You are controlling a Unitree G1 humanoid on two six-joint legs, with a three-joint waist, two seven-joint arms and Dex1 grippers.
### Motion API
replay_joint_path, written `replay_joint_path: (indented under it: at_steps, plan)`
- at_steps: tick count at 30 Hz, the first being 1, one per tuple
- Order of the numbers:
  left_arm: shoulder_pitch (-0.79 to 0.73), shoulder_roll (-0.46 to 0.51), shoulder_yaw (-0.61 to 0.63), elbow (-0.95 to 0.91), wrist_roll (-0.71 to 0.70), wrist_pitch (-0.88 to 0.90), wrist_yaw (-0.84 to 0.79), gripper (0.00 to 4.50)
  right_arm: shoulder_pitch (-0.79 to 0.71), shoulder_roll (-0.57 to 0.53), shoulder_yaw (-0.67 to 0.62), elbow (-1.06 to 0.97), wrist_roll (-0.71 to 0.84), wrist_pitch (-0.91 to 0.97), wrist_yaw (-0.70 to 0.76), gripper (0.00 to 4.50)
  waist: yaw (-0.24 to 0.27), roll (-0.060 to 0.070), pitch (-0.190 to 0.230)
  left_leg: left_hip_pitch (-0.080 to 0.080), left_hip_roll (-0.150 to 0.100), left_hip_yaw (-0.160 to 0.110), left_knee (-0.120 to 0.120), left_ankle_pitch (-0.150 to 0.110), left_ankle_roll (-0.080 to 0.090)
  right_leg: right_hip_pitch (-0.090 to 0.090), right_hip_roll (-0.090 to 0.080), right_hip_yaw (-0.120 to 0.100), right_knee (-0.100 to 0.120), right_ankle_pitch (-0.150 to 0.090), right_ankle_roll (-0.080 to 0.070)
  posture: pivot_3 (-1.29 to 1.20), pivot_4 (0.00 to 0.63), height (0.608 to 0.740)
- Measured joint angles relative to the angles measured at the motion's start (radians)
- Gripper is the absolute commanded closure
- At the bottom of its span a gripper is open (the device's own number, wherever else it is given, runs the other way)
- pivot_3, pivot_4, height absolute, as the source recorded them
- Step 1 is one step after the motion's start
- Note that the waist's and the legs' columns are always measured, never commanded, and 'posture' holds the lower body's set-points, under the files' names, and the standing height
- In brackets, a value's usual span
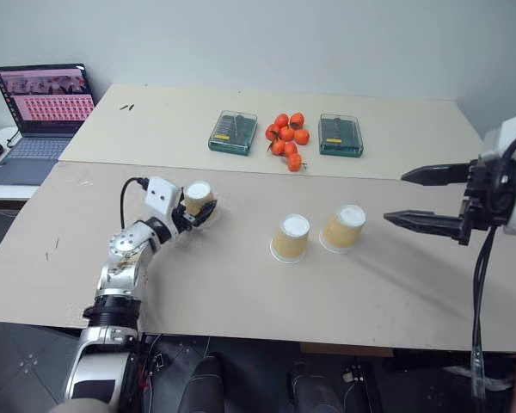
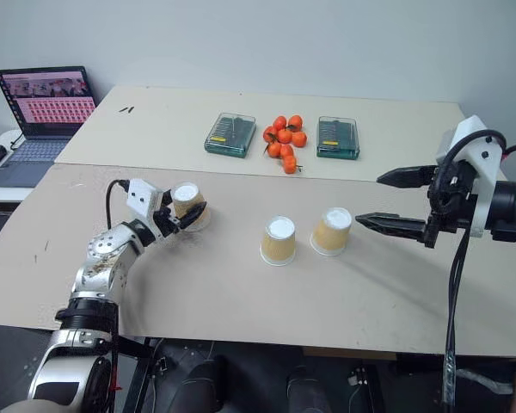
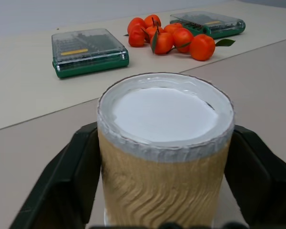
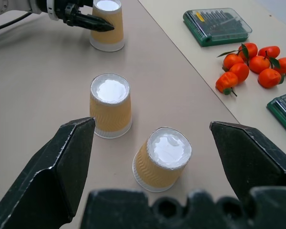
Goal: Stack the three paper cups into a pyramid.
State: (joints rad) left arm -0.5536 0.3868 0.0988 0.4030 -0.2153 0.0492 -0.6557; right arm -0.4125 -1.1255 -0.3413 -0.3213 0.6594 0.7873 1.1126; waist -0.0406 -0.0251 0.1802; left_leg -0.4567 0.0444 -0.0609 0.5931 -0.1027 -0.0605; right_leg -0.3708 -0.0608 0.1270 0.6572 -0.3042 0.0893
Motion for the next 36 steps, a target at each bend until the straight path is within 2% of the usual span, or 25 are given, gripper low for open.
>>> replay_joint_path:
  at_steps: [1,7,20,31,36]
  plan:
    - [-0.003,-0.002,0.000,0.003,0.000,-0.006,-0.001,2.15,0.000,0.000,0.000,-0.004,0.009,0.004,-0.003,0.00,-0.001,0.000,0.000,0.000,0.000,0.000,0.000,0.000,0.000,0.000,0.000,0.000,0.000,0.000,0.000,0.00,0.150,0.732]
    - [-0.002,-0.004,-0.005,-0.013,-0.007,0.009,-0.015,2.15,0.000,0.003,-0.001,-0.013,0.045,0.009,-0.003,0.00,0.000,0.000,0.000,0.000,0.000,0.000,0.000,0.000,0.000,0.000,0.000,0.000,0.000,0.000,0.000,0.00,0.150,0.732]
    - [0.143,0.132,-0.071,-0.438,-0.131,0.242,-0.228,2.15,-0.037,0.043,0.058,0.022,0.080,-0.024,0.041,0.00,0.000,0.000,0.000,0.000,0.001,0.000,0.000,0.000,0.000,0.000,0.000,-0.001,0.000,0.000,0.000,0.00,0.150,0.732]
    - [0.171,0.061,-0.147,-0.478,-0.142,0.263,-0.236,2.15,-0.094,0.051,0.100,0.009,0.084,-0.015,0.013,0.00,0.001,0.000,0.000,0.000,0.001,0.000,0.000,0.000,0.000,0.000,0.000,-0.001,0.000,0.000,0.000,0.00,0.150,0.732]
    - [0.151,0.030,-0.173,-0.407,-0.131,0.227,-0.253,2.15,-0.078,0.033,0.084,-0.017,0.109,0.012,-0.003,0.00,0.002,0.000,0.000,0.000,0.001,0.000,0.000,0.000,0.000,0.000,0.000,-0.001,0.000,0.000,0.000,0.00,0.150,0.732]
